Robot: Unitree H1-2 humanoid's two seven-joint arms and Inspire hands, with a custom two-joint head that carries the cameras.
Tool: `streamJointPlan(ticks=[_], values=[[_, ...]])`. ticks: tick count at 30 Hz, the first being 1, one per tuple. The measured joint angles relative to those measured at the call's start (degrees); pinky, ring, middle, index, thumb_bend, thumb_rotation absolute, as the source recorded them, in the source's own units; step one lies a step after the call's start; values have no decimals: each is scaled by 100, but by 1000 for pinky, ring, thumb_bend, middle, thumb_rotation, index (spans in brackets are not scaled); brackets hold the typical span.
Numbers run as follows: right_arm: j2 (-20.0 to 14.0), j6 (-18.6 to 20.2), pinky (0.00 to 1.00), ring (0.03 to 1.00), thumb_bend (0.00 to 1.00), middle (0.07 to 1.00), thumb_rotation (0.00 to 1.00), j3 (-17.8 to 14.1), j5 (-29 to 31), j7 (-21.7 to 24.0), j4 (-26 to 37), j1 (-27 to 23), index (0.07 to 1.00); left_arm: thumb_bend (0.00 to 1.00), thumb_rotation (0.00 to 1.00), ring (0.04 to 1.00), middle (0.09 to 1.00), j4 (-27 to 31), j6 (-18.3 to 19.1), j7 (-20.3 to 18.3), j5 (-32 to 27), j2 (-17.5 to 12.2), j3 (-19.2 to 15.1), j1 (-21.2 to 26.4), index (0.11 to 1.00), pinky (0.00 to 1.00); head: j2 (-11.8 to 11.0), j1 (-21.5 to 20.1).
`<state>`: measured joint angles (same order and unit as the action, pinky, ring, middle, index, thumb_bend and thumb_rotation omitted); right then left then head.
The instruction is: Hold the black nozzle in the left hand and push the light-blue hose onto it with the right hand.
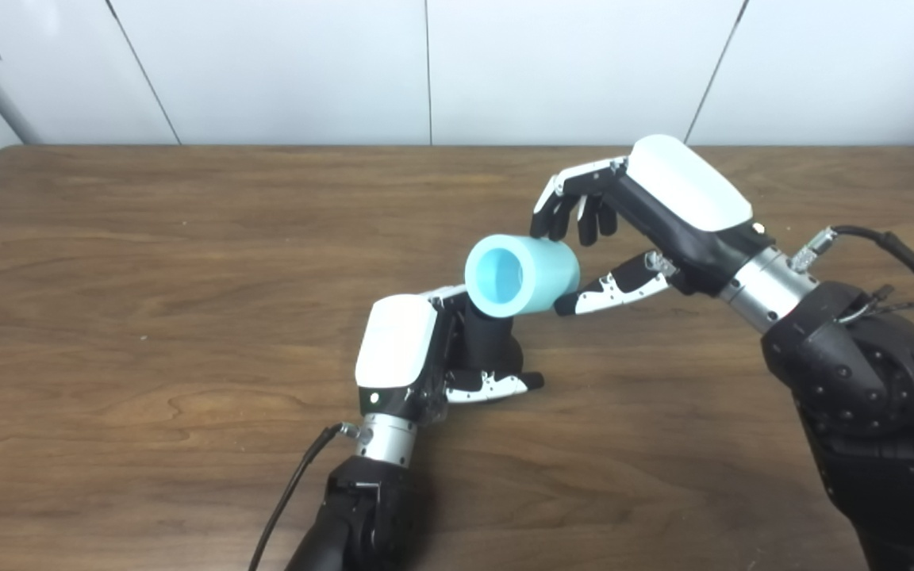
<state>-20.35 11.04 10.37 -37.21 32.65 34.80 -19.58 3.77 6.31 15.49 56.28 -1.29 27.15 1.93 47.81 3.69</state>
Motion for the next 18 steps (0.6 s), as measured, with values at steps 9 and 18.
streamJointPlan(ticks=[9,18], values=[[0,25,303,390,495,508,0,14,-16,6,1,-1,514,525,0,481,457,0,10,-1,2,0,0,1,495,424,9,9],[0,63,305,385,494,505,0,37,-17,10,1,-9,518,526,0,478,464,0,36,2,2,0,-2,2,494,416,17,0]])
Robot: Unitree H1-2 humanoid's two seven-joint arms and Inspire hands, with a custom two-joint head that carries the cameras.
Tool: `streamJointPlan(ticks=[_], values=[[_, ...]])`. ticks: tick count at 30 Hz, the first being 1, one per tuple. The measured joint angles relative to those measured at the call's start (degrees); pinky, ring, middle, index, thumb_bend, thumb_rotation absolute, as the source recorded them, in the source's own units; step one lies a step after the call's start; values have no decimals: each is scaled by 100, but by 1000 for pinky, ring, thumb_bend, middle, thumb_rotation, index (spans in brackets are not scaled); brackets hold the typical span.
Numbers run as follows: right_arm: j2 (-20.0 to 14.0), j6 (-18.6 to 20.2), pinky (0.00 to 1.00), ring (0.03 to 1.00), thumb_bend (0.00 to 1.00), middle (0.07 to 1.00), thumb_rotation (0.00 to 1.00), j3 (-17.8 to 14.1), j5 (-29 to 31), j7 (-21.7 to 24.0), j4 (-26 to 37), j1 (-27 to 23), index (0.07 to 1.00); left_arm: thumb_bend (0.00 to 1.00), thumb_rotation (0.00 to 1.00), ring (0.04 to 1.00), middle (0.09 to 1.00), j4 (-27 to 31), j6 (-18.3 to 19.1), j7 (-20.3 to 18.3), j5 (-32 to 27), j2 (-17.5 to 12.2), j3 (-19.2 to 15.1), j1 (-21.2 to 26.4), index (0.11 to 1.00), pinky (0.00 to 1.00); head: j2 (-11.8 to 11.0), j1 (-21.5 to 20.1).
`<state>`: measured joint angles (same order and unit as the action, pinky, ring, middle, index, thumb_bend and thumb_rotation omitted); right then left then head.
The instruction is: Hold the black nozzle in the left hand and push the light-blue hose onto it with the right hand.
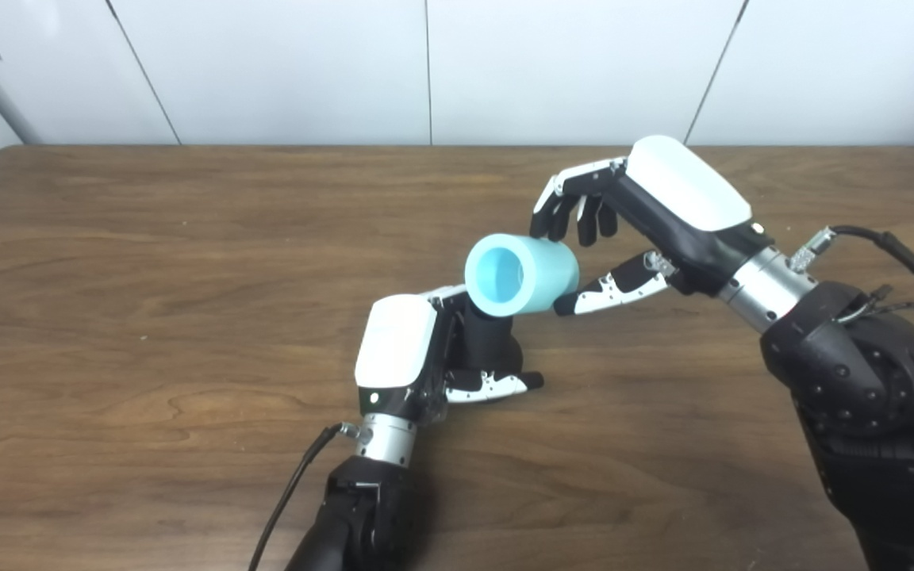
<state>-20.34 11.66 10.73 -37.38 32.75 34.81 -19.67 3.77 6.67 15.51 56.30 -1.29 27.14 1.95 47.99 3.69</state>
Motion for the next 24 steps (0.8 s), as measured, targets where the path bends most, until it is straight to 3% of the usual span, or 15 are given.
streamJointPlan(ticks=[24], values=[[-1,8,314,382,495,500,0,77,-12,-65,-86,-2,517,525,0,464,443,-6,23,30,28,-4,4,21,497,399,-26,35]])
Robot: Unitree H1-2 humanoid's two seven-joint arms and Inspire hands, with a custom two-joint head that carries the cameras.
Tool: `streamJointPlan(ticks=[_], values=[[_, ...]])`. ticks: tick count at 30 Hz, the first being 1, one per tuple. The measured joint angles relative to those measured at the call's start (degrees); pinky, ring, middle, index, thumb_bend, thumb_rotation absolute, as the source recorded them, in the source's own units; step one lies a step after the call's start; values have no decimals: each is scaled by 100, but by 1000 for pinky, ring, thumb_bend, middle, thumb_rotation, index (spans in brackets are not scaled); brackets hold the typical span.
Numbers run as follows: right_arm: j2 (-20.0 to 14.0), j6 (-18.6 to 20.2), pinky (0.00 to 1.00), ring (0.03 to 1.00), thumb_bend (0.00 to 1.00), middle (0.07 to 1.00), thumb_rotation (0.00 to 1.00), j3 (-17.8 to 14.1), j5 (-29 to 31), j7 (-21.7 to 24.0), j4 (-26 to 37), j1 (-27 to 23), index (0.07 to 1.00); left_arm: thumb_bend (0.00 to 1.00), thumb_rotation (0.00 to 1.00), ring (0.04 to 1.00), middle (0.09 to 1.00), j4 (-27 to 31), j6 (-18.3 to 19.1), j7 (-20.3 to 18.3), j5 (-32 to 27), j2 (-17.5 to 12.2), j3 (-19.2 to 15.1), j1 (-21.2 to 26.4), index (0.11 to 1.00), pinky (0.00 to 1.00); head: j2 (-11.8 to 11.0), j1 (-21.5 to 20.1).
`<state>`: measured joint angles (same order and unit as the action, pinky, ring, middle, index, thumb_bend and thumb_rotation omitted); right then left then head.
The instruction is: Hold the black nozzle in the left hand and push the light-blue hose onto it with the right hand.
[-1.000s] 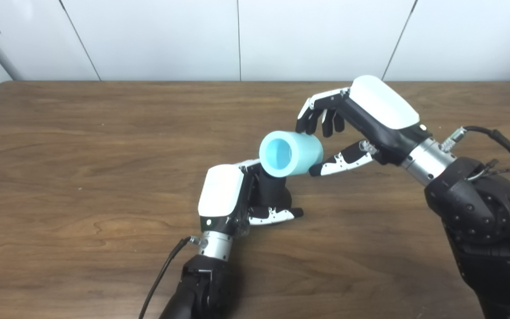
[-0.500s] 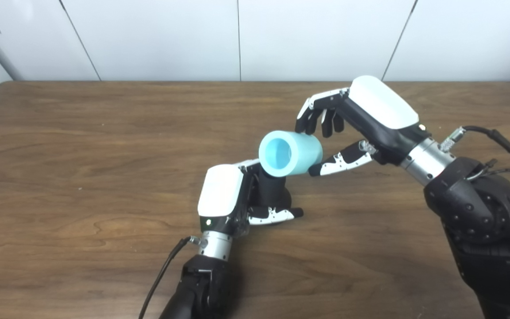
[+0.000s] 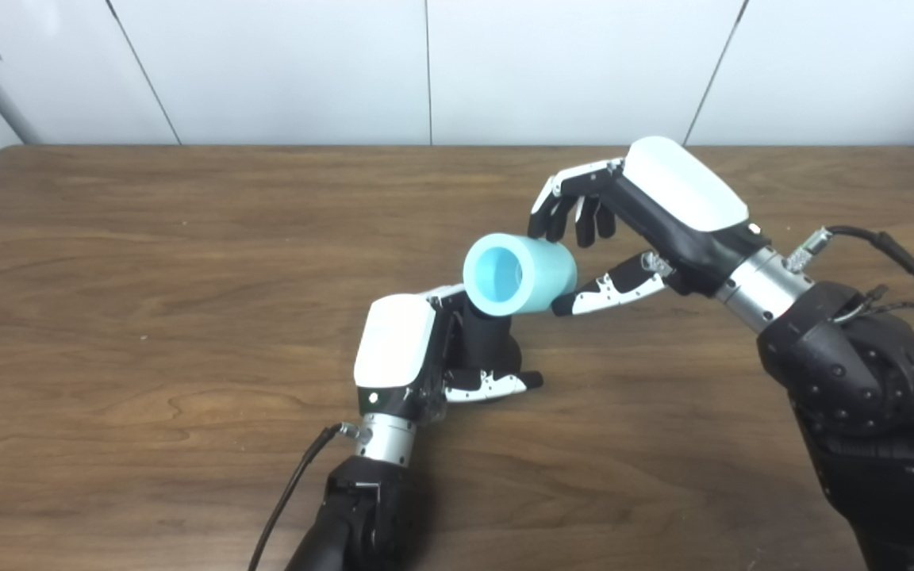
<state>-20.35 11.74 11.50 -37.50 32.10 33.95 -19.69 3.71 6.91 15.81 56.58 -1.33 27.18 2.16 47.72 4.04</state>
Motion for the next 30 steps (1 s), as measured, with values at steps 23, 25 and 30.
streamJointPlan(ticks=[23,25,30], values=[[-20,-113,300,383,493,511,0,134,-67,-257,-244,16,516,525,0,463,435,-2,17,8,11,-3,-7,0,498,401,18,18],[-33,-124,296,380,492,514,0,157,-74,-282,-253,29,523,525,0,462,436,-2,17,11,12,-5,-7,-1,498,401,18,18],[-36,-157,293,377,492,503,0,212,-79,-345,-287,30,532,525,0,468,441,-2,19,12,14,-6,-8,-2,497,409,18,18]])
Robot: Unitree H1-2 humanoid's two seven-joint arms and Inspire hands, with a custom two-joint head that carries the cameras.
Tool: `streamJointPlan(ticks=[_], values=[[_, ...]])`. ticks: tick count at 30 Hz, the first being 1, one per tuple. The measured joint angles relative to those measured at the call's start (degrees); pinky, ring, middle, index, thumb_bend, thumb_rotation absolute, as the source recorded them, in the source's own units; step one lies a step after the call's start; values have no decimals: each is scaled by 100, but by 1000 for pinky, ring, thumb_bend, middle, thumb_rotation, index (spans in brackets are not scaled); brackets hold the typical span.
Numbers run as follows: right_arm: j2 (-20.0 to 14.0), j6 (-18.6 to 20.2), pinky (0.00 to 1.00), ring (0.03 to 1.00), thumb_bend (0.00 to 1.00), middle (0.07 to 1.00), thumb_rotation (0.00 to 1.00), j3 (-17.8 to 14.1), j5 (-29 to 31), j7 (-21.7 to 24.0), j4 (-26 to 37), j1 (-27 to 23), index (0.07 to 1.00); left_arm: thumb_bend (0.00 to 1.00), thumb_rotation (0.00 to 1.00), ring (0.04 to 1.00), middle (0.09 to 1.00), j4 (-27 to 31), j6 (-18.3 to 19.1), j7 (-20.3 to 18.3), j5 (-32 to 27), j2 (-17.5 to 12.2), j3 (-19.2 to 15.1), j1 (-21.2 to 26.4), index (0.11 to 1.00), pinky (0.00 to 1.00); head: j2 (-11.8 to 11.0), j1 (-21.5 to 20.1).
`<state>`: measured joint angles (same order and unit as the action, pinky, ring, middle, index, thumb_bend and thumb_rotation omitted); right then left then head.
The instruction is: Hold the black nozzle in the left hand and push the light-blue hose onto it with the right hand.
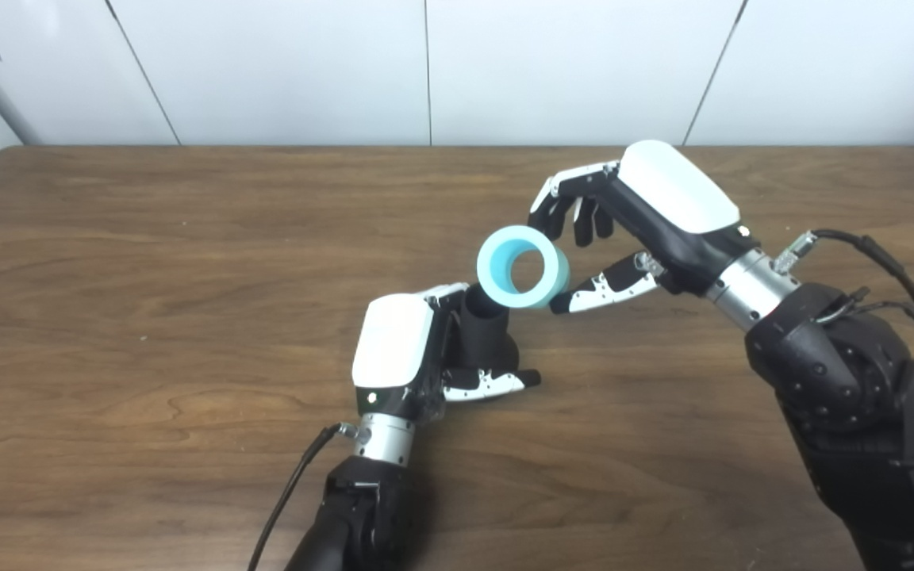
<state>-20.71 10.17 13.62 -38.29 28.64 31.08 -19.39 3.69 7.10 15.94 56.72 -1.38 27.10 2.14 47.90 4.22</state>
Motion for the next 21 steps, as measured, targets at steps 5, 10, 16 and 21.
streamJointPlan(ticks=[5,10,16,21], values=[[-1,-3,299,374,491,489,0,49,-50,-48,-98,12,546,525,0,470,446,1,-1,3,0,0,-3,-5,497,411,26,0],[0,-3,311,391,493,492,0,70,-95,-72,-116,45,554,525,0,469,444,1,-9,3,-5,1,-3,-8,498,410,26,-9],[-18,-10,293,400,490,506,0,81,-70,-81,-187,44,564,525,0,472,447,1,-12,8,-6,4,-6,-17,498,411,26,0],[-63,-15,292,403,490,508,0,123,-87,-69,-189,44,569,525,0,474,445,1,-18,10,-5,3,-3,-15,499,415,18,0]])
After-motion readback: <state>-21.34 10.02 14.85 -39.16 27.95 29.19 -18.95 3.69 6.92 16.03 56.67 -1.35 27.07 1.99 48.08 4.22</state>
